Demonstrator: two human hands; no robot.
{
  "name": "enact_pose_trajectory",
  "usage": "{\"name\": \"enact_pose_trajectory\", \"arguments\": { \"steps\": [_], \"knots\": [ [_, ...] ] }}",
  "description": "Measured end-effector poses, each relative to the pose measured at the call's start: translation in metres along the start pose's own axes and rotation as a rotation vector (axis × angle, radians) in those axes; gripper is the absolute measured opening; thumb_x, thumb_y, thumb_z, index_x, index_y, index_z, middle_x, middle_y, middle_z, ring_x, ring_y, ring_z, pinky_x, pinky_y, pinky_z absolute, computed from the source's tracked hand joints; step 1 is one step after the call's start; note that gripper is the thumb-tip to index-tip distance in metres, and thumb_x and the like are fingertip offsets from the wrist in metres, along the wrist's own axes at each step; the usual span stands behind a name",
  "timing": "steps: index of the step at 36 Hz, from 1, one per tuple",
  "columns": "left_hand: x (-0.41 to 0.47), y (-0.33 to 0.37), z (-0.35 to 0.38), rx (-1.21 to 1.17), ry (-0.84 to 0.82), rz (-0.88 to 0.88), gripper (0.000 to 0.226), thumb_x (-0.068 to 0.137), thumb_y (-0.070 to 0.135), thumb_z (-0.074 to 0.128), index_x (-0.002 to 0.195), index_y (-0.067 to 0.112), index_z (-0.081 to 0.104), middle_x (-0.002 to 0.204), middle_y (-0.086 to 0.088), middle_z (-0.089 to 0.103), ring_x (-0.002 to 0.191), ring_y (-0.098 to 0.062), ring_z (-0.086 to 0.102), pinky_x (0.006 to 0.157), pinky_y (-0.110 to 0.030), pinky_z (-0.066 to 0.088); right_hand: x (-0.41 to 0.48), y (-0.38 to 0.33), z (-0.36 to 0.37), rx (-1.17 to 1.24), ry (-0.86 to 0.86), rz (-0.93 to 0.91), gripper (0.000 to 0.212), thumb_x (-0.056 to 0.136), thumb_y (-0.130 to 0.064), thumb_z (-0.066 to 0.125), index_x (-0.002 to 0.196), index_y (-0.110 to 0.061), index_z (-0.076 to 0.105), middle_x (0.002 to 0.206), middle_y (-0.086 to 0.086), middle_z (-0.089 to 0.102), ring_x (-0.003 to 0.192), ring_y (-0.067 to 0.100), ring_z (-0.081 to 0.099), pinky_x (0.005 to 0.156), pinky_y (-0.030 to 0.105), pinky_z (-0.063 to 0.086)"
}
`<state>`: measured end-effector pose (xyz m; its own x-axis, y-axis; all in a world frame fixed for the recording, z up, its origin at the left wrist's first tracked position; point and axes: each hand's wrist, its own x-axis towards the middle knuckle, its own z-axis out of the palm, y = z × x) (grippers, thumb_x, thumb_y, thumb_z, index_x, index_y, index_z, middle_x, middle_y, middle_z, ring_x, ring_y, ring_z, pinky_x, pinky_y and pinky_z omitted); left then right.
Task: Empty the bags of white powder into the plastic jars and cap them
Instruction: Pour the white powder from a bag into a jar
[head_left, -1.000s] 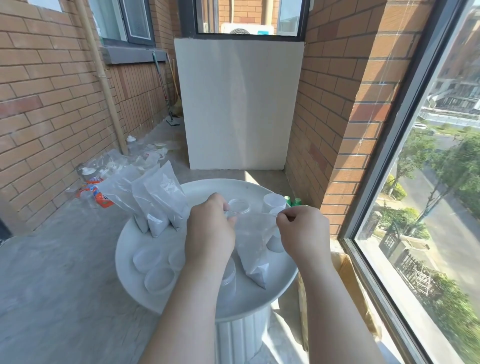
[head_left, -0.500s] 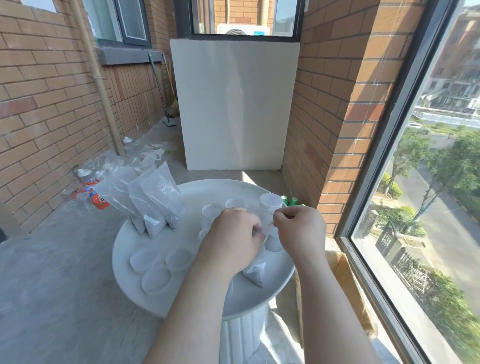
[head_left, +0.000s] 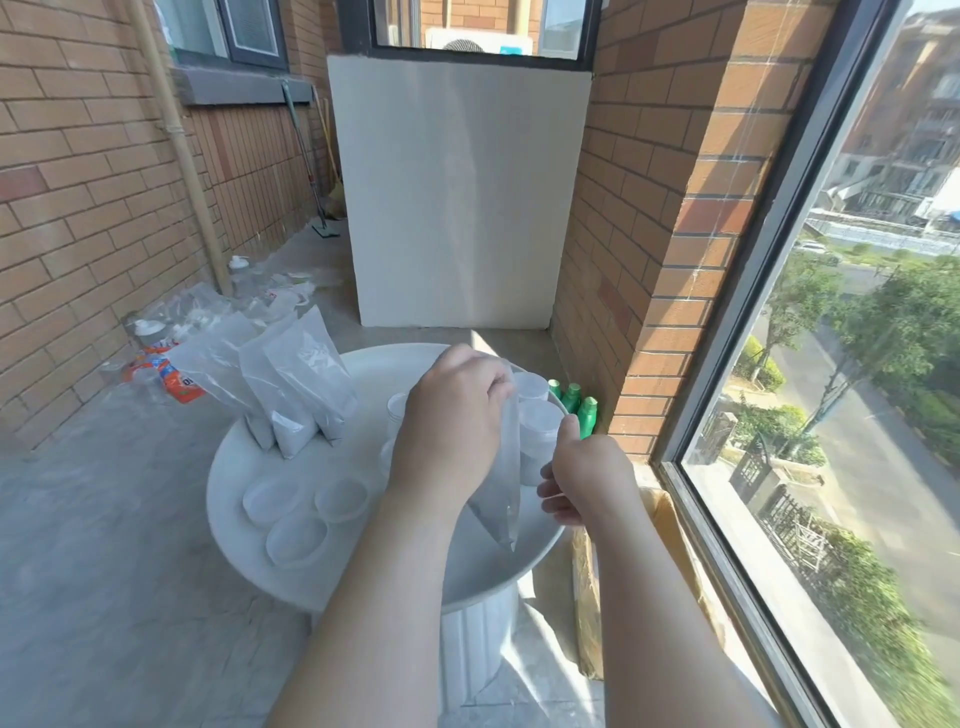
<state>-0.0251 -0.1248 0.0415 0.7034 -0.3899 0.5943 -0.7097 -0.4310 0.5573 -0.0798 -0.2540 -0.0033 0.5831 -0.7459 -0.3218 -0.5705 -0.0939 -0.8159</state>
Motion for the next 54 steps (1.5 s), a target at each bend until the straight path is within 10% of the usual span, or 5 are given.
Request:
{"name": "enact_pose_trajectory", "arguments": {
  "steps": [15,26,33,43,54],
  "knots": [
    [0.008,0.035,-0.026,-0.127,0.052,0.207,0.013,0.092,0.012,0.065,0.081,0.01,0.072,0.083,0.009,0.052,0.072,-0.005,0.048,0.067,-0.012,0.038,-0.021,0.006,0.009,0.756,-0.564,0.419,0.073,0.095,-0.072,0.039,0.117,-0.009,0.067,0.086,0.013,0.07,0.064,0.025,0.069,0.05,0.031,0.057],
    [-0.006,0.019,-0.047,-0.22,0.042,0.149,0.007,0.092,0.022,0.069,0.088,0.023,0.075,0.093,0.011,0.061,0.072,-0.013,0.057,0.068,-0.01,0.041,-0.024,0.007,0.008,0.983,-0.35,0.335,0.073,0.089,-0.081,0.035,0.102,-0.018,0.068,0.067,0.001,0.066,0.049,0.013,0.059,0.042,0.021,0.045],
    [-0.011,-0.027,-0.061,0.026,-0.08,-0.313,0.01,0.095,0.037,0.057,0.092,0.028,0.06,0.096,0.009,0.065,0.09,-0.011,0.06,0.075,-0.025,0.042,-0.02,0.006,0.005,1.069,-0.189,0.19,0.063,0.091,-0.076,0.041,0.109,-0.021,0.066,0.093,0.003,0.072,0.069,0.023,0.066,0.054,0.029,0.053],
    [-0.04,-0.041,-0.028,0.365,-0.766,-0.641,0.128,0.073,0.071,0.069,0.156,0.014,-0.011,0.159,-0.009,0.02,0.14,-0.024,0.038,0.103,-0.033,0.039,-0.023,-0.004,0.006,1.013,-0.128,0.023,0.057,0.095,-0.072,0.037,0.098,-0.022,0.064,0.1,-0.002,0.074,0.078,0.019,0.069,0.06,0.031,0.055],
    [-0.042,-0.047,-0.002,0.412,-0.696,-0.595,0.097,0.083,0.04,0.071,0.147,0.013,0.004,0.134,-0.007,0.039,0.118,-0.028,0.056,0.083,-0.033,0.046,-0.017,-0.007,0.014,1.022,-0.062,0.064,0.072,0.091,-0.077,0.038,0.122,-0.017,0.063,0.119,0.005,0.071,0.092,0.029,0.069,0.052,0.028,0.056]
  ]
}}
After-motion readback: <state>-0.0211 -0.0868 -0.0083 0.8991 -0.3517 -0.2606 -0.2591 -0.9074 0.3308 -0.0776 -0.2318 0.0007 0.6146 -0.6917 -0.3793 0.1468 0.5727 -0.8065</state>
